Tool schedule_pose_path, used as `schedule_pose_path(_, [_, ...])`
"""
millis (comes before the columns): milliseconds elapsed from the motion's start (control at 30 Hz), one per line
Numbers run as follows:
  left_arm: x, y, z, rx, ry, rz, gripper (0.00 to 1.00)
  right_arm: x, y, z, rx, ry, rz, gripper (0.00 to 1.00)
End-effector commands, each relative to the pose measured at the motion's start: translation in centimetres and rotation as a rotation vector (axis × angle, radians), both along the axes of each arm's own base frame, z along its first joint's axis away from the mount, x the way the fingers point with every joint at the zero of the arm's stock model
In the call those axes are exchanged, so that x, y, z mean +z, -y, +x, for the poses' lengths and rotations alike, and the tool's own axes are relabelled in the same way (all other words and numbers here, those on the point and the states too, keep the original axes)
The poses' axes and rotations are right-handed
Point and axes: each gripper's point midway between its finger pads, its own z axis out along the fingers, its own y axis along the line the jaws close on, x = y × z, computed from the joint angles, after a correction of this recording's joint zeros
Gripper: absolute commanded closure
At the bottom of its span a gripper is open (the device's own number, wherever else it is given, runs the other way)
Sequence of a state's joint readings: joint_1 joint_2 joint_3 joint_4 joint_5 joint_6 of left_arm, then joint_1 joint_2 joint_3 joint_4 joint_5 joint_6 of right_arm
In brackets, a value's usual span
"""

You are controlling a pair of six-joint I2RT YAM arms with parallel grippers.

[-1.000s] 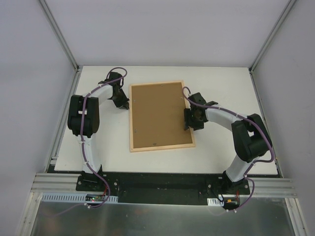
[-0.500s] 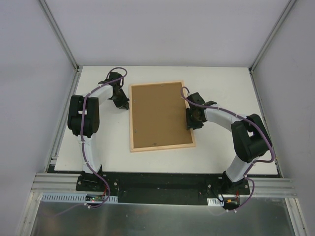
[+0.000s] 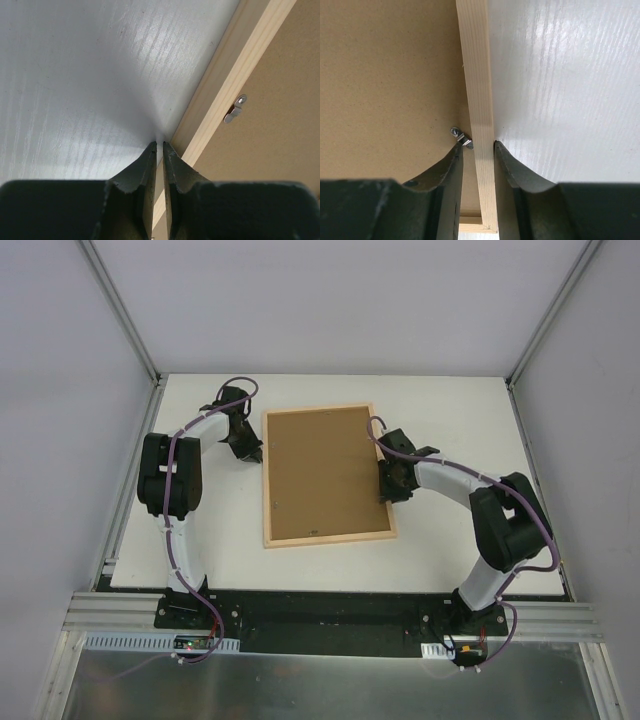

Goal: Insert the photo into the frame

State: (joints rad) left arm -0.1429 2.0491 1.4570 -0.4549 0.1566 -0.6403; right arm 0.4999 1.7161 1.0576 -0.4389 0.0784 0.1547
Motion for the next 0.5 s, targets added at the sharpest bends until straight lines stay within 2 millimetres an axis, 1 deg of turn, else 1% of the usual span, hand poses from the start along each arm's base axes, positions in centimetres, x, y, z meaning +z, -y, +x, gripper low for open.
schedule_pose_path(0, [0.7,0.7,-1.2,-0.027,-0.025,-0.018,0.90,-1.1,-0.3,0.9,-0.073,0.069,-0.010,1.00])
schedule_pose_path(267, [0.5,0.9,-1.5,-0.036,-0.031,-0.019,0.90,-1.0,-0.5,0.3,-0.038,0.108,-0.067,1.00])
schedule_pose_path(467, [0.4,1.2,-1.9,-0.053,-0.034,-0.014,0.89,-0.9,0.0,-0.4,-0.018,0.114,-0.105,1.00])
